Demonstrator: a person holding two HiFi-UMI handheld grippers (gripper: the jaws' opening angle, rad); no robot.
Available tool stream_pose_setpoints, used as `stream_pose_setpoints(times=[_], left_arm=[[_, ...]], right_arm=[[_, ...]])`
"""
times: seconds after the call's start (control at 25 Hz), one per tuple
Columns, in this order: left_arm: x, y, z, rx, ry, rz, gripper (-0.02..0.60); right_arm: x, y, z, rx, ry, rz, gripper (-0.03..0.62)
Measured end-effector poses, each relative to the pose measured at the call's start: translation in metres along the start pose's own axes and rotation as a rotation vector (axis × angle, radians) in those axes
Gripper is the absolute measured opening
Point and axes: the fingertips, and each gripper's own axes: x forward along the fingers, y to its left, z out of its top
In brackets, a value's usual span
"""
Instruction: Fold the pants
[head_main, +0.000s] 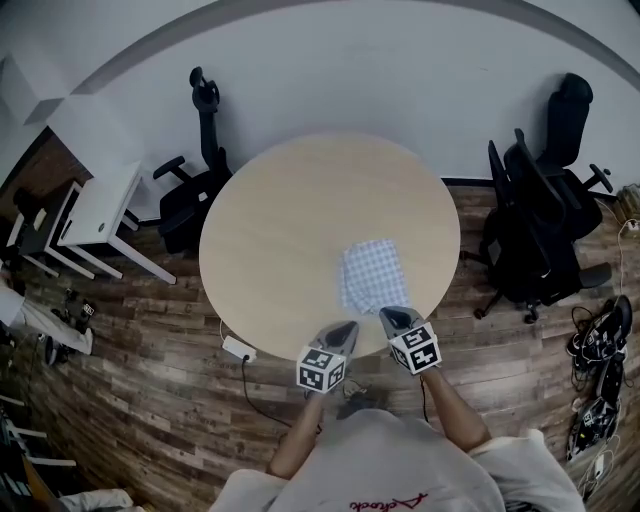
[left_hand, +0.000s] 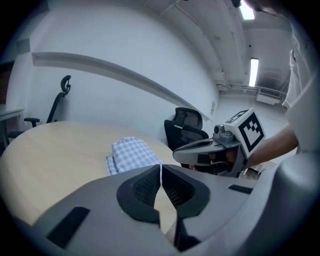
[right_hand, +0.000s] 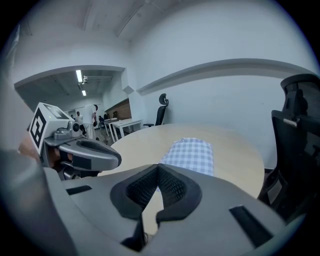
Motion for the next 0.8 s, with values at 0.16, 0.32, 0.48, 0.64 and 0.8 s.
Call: stream_pose_setpoints(times=[0.16, 0.32, 0.48, 0.64, 0.8], left_arm=[[-0.011, -0.044, -0.01, 0.034, 0.001, 0.018, 0.038], [-0.023, -0.087, -0.029, 0.052, 0.003, 0.037, 0.037], [-0.039, -0.128, -0.049, 0.074, 0.001, 0.038, 0.036], [-0.057, -0.178, -0.067, 0.098, -0.001, 0.03, 0.035], [-0.079, -0.219, -0.084, 0.13, 0.005, 0.037, 0.035]], right_arm=[[-0.046, 0.005, -0.02, 0.021, -0.023, 0.008, 0.029], [-0.089, 0.01, -0.045, 0.027, -0.035, 0.014, 0.029], [-0.133, 0.026, -0.061, 0.044, -0.076, 0.006, 0.029], [-0.185, 0.042, -0.083, 0.06, -0.108, -0.003, 0.029], [-0.226, 0.061, -0.105, 0.073, -0.121, 0.0, 0.029]])
